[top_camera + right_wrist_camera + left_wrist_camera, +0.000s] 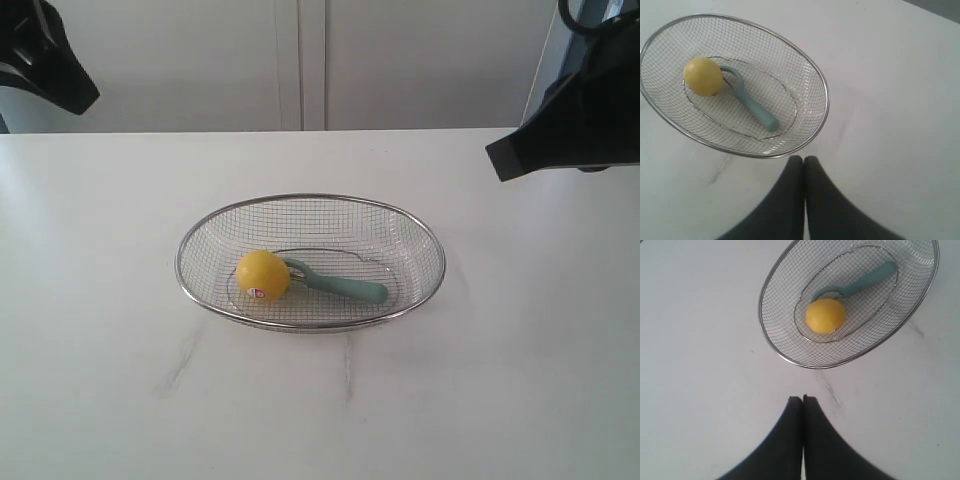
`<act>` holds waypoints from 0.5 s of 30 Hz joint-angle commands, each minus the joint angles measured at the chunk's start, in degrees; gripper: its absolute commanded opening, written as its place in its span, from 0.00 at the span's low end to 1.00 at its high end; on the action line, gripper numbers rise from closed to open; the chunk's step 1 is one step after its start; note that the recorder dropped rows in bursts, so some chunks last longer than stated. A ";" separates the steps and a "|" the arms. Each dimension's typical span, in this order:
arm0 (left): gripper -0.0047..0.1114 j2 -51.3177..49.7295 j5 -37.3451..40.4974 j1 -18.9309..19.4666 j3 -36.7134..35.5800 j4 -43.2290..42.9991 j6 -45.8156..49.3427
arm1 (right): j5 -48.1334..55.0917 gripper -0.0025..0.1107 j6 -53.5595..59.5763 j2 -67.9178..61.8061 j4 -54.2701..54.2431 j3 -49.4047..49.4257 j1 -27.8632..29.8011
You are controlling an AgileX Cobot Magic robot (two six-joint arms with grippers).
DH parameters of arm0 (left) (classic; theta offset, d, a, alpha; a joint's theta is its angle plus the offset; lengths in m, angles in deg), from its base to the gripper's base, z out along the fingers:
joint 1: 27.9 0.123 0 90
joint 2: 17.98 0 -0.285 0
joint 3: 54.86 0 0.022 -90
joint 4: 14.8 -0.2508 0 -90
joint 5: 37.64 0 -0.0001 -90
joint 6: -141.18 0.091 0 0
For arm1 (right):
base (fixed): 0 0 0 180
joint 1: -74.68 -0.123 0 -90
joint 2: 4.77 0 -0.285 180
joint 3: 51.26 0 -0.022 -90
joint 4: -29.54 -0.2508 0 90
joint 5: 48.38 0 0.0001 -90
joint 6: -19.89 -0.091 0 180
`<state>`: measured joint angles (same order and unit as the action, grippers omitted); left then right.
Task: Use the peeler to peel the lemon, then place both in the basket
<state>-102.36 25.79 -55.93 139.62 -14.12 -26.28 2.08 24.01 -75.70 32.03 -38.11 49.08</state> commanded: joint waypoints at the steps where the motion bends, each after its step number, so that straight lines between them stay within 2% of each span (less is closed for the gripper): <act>1: 0.04 3.67 0.44 -0.10 -0.33 0.27 -0.28 | -0.43 0.02 0.02 0.37 0.23 0.24 -0.03; 9: 0.04 11.77 -2.78 0.67 -0.33 -0.23 -0.07 | -0.43 0.02 0.02 0.37 0.23 0.24 -0.03; 14: 0.04 17.21 -2.79 5.46 -0.43 0.68 -1.05 | -0.43 0.02 0.02 0.37 0.23 0.24 -0.03; 15: 0.04 19.62 -4.41 7.45 -1.40 2.58 -0.99 | -0.43 0.02 0.02 0.37 0.23 0.24 -0.03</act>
<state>-86.14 22.49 -50.69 139.29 -14.08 -26.48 2.08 24.01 -75.70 32.03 -38.11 49.08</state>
